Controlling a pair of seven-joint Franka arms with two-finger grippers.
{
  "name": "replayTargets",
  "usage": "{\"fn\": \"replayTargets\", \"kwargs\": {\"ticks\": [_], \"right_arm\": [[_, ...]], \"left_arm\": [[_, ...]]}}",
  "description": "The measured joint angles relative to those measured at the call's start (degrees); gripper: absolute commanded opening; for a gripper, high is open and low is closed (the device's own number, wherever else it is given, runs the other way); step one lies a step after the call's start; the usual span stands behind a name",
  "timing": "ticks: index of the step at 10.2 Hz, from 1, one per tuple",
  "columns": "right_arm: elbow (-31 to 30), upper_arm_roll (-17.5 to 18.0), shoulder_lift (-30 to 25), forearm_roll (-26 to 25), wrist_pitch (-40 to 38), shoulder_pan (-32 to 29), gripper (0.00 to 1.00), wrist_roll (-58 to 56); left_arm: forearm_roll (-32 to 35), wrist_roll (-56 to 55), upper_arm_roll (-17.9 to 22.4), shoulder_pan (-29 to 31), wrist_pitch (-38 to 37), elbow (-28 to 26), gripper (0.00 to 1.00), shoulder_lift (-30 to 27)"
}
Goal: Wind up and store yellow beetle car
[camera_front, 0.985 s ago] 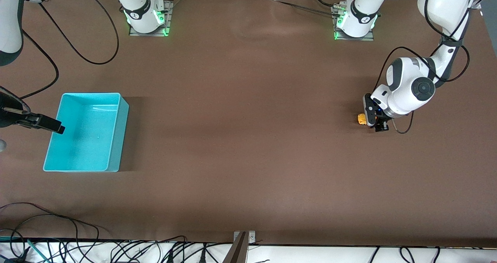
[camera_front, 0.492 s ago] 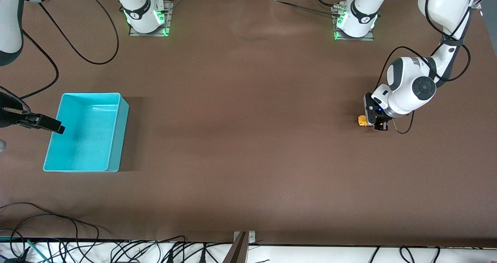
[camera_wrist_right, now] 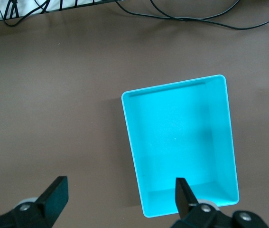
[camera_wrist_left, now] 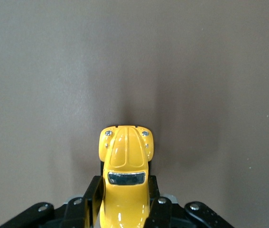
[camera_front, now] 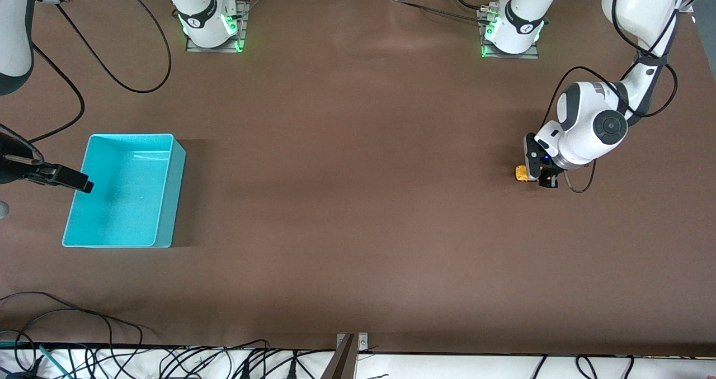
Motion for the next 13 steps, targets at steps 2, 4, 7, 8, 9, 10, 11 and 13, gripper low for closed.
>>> {"fn": "replayTargets", "kwargs": {"ticks": [2,4,7,8,9,10,11,13], "right_arm": [[0.0,0.0,0.0,0.0,0.0,0.0,1.0,0.0],[0.0,0.0,0.0,0.0,0.0,0.0,1.0,0.0],[0.0,0.0,0.0,0.0,0.0,0.0,1.0,0.0],[0.0,0.0,0.0,0.0,0.0,0.0,1.0,0.0],[0.0,0.0,0.0,0.0,0.0,0.0,1.0,0.0],[0.0,0.0,0.0,0.0,0.0,0.0,1.0,0.0],[0.0,0.0,0.1,0.0,0.0,0.0,1.0,0.0],[0.0,0.0,0.1,0.0,0.0,0.0,1.0,0.0]], "left_arm": [[0.0,0.0,0.0,-1.1,-2.2,0.0,0.0,-0.7],[0.0,0.0,0.0,-1.3,-3.0,0.0,0.0,-1.0],[0.0,0.0,0.1,-1.3,-3.3,-0.1,0.0,-0.2],[0.0,0.0,0.2,-1.3,-3.3,-0.1,0.0,-0.2],[0.0,0.0,0.4,-1.1,-3.3,-0.1,0.0,-0.2],[0.0,0.0,0.8,-1.1,-3.2,-0.1,0.0,-0.1],[0.0,0.0,1.2,-1.0,-3.2,-0.1,0.0,-0.1],[0.9,0.5,2.9,-0.9,-2.8,-0.1,0.0,0.1]]}}
